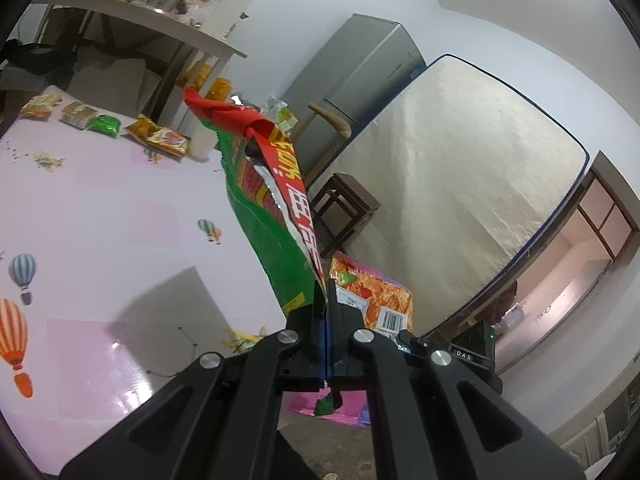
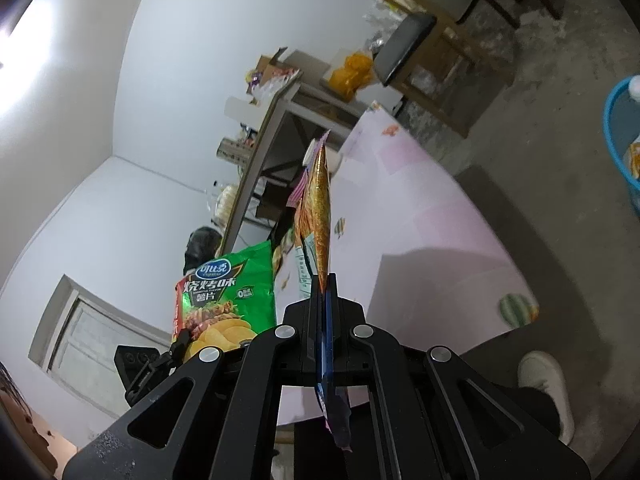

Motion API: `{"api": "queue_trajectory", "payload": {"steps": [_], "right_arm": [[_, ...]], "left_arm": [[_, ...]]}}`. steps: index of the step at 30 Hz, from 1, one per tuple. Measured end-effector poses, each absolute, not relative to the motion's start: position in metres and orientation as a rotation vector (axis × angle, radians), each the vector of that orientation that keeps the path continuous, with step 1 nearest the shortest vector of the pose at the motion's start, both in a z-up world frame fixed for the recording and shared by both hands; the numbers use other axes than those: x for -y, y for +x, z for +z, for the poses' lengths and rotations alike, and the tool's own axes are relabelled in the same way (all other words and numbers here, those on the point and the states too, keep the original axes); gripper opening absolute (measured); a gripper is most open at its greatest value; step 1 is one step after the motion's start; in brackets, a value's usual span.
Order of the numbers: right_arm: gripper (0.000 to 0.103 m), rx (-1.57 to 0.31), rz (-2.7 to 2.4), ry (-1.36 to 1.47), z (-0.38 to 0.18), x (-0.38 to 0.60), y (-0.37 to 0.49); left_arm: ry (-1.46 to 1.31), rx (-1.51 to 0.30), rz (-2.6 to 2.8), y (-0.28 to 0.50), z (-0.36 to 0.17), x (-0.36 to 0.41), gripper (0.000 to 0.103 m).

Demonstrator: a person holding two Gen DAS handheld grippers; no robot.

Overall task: Collect trash
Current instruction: 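Lift both chip bags off the table and turn toward the wastebasket, then open the right gripper over the wastebasket, dropping the pink chip bag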

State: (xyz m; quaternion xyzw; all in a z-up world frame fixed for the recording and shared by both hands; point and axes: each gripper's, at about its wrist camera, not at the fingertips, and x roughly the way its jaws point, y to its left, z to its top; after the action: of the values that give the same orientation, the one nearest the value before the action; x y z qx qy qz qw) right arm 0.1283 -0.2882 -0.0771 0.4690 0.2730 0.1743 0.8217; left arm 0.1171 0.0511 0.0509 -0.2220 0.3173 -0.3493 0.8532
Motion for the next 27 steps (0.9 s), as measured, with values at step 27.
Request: {"api": "queue_trajectory", "payload": {"steps": [27], "right_arm": [[0.0, -0.227, -0.449, 1.314, -0.15, 0.518, -0.086]], "left_arm": [[-0.316, -0.803, -1.015, 0.169, 0.043, 0.182, 0.0]]}}
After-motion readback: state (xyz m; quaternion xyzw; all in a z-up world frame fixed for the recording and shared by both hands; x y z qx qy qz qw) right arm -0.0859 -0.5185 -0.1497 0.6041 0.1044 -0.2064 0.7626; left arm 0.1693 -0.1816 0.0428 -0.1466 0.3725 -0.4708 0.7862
